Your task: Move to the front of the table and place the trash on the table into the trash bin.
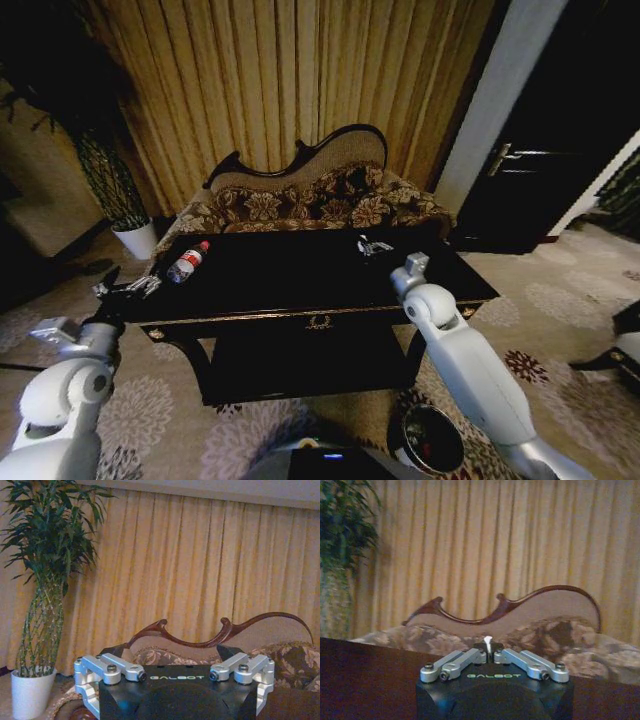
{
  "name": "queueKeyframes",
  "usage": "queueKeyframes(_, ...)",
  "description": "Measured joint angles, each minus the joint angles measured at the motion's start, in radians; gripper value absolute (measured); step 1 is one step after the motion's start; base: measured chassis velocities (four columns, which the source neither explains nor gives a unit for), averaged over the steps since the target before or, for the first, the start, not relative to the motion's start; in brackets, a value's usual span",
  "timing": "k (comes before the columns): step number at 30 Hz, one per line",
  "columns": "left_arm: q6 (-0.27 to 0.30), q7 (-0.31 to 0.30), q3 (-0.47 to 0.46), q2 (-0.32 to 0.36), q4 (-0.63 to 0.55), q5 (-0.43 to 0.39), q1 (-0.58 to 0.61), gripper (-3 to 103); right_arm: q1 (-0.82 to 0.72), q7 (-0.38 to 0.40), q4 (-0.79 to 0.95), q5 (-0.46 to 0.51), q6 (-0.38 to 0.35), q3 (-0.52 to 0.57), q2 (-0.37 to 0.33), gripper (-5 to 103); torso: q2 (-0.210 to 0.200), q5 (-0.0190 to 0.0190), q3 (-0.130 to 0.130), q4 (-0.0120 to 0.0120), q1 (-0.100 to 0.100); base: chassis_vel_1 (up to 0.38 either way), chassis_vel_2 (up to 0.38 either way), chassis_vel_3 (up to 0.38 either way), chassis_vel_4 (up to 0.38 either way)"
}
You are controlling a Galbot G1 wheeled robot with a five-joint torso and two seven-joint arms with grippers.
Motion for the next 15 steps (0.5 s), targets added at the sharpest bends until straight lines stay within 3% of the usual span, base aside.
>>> queueKeyframes(15,0.01,-0.017,-0.003,0.038,0.007,-0.032,0.003,100,-0.069,0.0,-0.022,-0.035,0.007,0.111,0.02,2,0.0,-0.0001,0.0,0.0,0.0,0.0,0.0,0.0,0.0)
